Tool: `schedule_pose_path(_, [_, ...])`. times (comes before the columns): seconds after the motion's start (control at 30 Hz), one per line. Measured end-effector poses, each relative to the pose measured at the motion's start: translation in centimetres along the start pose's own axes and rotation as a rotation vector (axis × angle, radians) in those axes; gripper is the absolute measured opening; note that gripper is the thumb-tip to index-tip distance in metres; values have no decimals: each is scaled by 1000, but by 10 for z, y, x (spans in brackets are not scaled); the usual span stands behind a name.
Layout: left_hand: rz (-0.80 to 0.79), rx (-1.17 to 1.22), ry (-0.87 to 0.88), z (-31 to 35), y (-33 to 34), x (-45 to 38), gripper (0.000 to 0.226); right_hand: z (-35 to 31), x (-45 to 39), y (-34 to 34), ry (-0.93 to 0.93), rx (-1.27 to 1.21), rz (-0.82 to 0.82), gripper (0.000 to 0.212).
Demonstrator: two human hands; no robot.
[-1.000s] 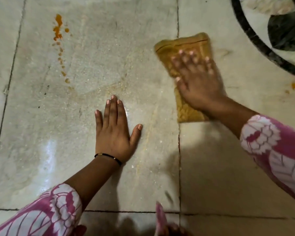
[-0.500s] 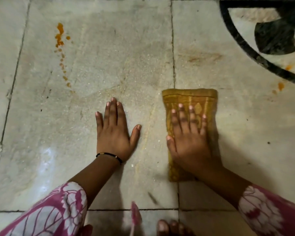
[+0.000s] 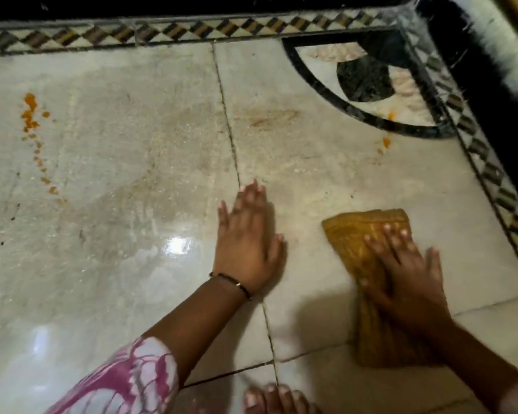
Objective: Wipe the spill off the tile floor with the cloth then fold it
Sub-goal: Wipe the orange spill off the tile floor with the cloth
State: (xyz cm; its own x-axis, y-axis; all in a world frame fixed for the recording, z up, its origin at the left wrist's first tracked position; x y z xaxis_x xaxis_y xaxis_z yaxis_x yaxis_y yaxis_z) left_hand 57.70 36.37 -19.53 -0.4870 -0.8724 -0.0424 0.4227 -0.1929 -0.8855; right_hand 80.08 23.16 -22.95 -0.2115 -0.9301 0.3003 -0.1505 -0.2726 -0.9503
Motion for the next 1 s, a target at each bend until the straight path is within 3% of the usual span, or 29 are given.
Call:
schedule_pose_path(0.13, [-178,-227,81,0,45,-21,77,8,-84,-27,189,26,55,84])
schedule_pose_path(0.3, [-193,-254,81,-7,51,-19,76,-78,-117,-24,-80,36,16,80])
schedule_pose_path(0.43, [-185,-229,76,-8,51,-20,76,-71,-73,-11,-156,47,59,73])
schedule_pose_path(0.6, [-183,-194,63,-9,52,-21,77,-7,-47,-9,-54,-83,57,73])
schedule_pose_path(0.83, [-190,-170,58,-7,48,-22,77,70,-175,-54,434,-83,140,77])
schedule_pose_path(0.9, [-190,-175,59,-5,48,-22,77,48,-205,-61,371,-66,106,73])
schedule_pose_path(1.0, [-191,-189,59,-3,45,-24,79,-10,-201,-56,66,-43,91,68])
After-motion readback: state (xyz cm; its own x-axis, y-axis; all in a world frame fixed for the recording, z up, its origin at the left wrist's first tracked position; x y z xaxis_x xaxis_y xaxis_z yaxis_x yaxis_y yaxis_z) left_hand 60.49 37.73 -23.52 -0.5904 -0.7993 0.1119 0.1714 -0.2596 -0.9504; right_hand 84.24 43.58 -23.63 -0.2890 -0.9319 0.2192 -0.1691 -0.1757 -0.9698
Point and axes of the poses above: each hand's wrist, its own x-axis away from the middle knuckle, its own y-axis out of the palm, z = x × y, the point moved 10 cm from there along -x, towards the middle knuckle, and after that the axes turned 1 degree about -z, right-handed, at the moved point
